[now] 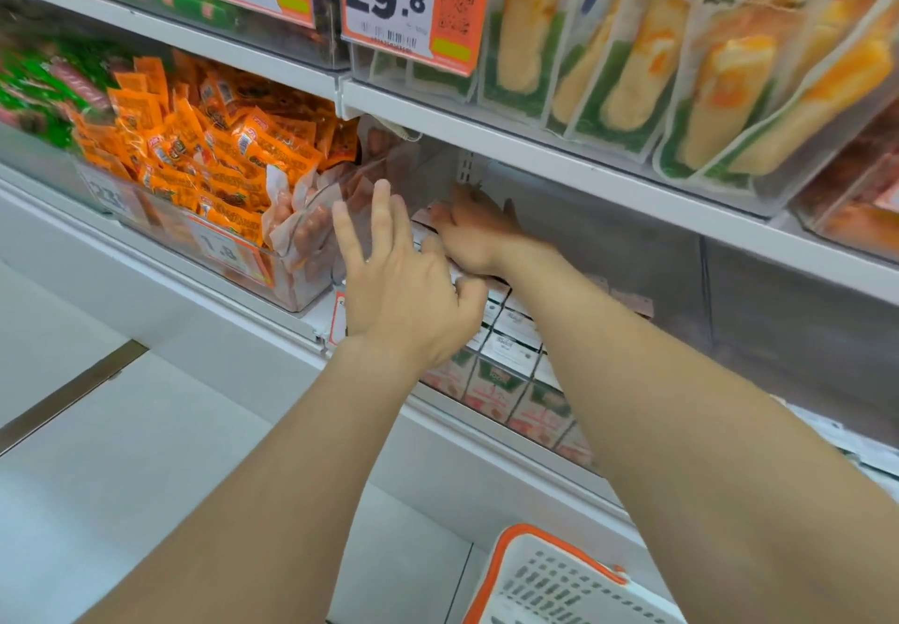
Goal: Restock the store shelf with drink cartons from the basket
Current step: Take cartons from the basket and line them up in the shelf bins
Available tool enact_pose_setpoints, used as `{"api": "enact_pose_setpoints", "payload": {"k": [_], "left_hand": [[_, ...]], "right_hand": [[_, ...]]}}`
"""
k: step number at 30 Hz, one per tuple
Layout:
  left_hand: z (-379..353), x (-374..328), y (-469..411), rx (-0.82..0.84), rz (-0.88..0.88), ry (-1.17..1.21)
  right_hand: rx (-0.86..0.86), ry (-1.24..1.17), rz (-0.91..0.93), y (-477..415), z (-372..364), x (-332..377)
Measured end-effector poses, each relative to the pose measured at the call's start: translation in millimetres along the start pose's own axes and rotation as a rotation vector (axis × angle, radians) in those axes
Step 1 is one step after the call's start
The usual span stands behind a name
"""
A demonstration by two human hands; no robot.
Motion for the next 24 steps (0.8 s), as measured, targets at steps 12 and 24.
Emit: {"api": "enact_pose_setpoints", "payload": {"k": [12,24], "left_hand": [[-8,-50,27,0.248,-0.192,0.057],[-11,-66,49,0.400,-0.311,0.101]], "right_hand": [[0.181,0.149,-0.381,117,53,-68],[0.166,0.227,-0.251,132,45,-73]]}}
Point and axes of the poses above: each hand's wrist, its own y-axis away from the middle knuckle, its own z-axis out of the back of the hand, x = y × z, the point moved 5 cm from there along -y, towards the middle knuckle, and after that the axes turned 14 degrees about z, right-handed, at the moved point
